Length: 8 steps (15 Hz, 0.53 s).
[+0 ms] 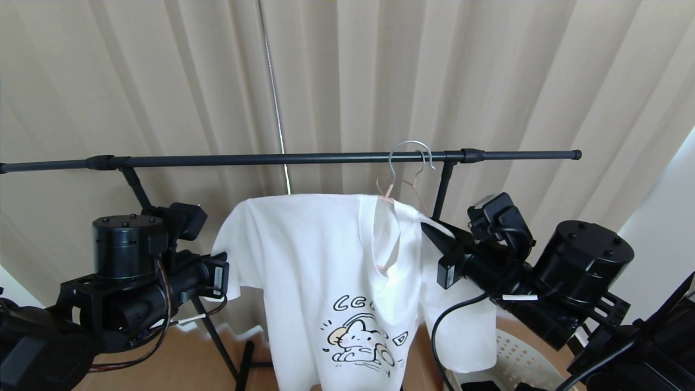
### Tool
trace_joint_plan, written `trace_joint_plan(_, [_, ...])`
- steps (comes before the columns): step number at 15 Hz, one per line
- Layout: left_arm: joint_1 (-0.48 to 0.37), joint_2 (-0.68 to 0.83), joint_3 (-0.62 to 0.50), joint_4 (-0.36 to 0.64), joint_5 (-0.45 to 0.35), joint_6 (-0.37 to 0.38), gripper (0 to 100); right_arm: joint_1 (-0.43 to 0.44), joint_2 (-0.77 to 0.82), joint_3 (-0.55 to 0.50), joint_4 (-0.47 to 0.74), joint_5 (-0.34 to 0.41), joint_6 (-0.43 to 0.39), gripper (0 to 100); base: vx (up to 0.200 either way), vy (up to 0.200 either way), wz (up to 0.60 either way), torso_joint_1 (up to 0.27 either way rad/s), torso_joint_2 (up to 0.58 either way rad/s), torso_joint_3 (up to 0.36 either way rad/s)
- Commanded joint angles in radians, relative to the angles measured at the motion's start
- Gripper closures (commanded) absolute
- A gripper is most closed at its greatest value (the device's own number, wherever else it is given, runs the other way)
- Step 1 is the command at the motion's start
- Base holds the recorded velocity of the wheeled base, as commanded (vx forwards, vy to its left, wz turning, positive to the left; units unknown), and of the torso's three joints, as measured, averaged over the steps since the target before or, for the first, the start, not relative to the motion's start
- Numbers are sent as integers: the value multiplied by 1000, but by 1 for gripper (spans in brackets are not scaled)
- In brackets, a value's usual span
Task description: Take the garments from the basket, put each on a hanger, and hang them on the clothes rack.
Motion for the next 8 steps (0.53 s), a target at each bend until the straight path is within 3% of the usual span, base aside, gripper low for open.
trace_joint_plan(1, [18,1,14,0,3,-4,100,0,0,-2,-1,0,0,100,0,0,0,0,0,0])
trace_joint_plan(8, [48,-16,69,0,6,-32,100,-17,-9,-5,0,1,0,100,0,0,0,0,0,0])
